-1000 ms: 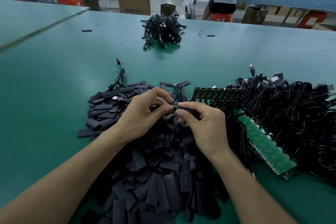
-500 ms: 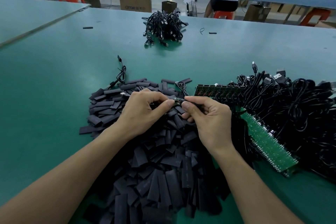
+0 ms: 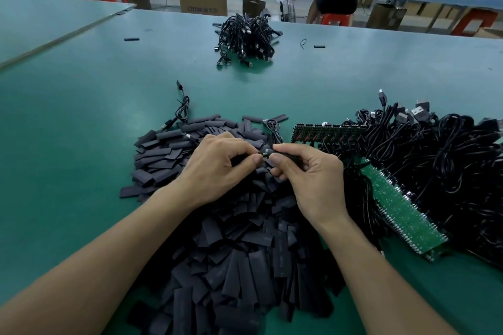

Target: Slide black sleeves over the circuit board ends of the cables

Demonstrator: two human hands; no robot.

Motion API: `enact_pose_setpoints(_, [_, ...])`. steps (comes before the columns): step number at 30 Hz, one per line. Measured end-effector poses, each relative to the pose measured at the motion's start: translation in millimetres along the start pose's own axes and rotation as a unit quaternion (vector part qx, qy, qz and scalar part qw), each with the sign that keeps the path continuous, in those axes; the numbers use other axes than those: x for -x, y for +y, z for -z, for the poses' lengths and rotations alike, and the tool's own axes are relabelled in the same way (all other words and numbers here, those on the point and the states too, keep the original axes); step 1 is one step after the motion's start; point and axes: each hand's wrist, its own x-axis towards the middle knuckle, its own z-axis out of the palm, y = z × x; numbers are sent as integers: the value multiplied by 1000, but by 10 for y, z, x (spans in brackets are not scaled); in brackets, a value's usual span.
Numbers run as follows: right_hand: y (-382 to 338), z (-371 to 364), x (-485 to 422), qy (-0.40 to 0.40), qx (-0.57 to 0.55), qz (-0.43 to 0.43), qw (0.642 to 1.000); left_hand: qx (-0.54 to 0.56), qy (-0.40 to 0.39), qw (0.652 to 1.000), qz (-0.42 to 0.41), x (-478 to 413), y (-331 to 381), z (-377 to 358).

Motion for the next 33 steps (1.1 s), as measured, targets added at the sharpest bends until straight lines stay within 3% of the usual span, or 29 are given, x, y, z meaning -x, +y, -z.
enact_pose_setpoints(17, [7,30,12,-33,33,-2,999,-25,-26,999,-19,44,39,2])
enact_pose_setpoints(25, [0,-1,42,107,64,43,991,50,-4,997,54,30,43,13])
enact_pose_setpoints(33, [63,-18,11,40,14,1,999,60,2,997,55,11,-8,-10])
